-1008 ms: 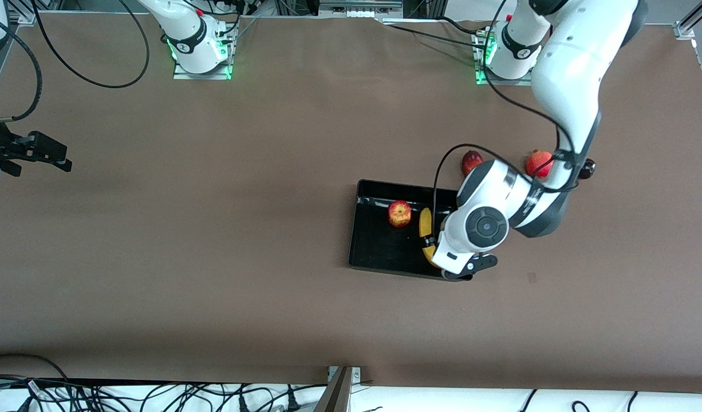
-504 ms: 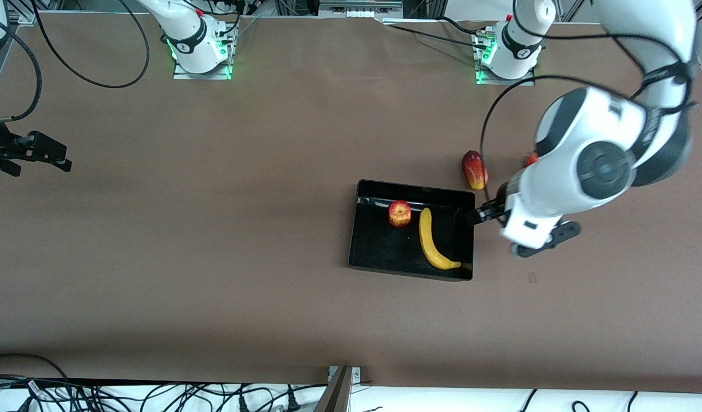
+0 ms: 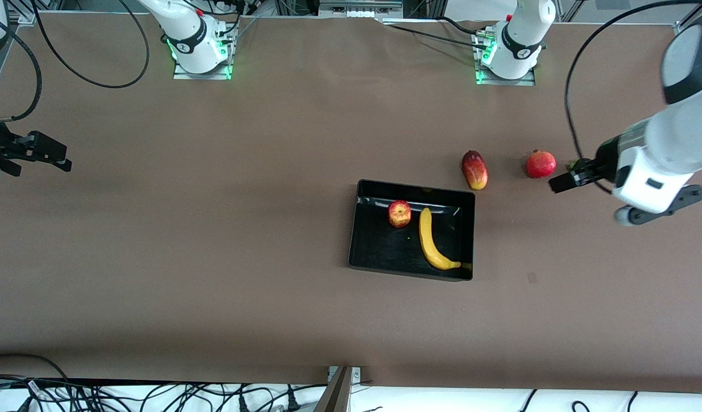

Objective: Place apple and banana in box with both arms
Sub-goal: 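Open the left gripper and withdraw it from the box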

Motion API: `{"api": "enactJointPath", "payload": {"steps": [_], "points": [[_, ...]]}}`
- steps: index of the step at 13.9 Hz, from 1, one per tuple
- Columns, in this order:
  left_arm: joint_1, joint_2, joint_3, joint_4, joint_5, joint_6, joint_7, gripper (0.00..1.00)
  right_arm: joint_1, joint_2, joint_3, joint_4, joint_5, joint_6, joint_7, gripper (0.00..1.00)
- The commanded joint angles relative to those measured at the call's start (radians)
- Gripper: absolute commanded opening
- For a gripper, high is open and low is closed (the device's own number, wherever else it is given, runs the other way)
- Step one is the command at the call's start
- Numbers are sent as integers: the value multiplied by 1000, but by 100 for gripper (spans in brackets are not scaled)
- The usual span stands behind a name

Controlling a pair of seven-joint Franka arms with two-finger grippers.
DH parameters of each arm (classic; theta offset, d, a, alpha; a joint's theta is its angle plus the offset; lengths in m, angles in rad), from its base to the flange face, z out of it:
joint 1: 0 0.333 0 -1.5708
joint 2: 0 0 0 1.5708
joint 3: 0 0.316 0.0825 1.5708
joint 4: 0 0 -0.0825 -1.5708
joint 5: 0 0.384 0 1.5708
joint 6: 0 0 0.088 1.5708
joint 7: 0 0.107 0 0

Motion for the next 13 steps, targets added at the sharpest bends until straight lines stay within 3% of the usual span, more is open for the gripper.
{"api": "enactJointPath", "payload": {"steps": [1,7,13], "points": [[64,-128,1,-93,-15,-11,113,100,-4,5,5,16,6,-6,-3,100],[117,-246,7,-188,27,-1,203,100,-4,5,5,16,6,-4,-3,100],[165,-263,5,-192,12,42,268,100,-4,5,5,16,8,-6,-3,100]]}}
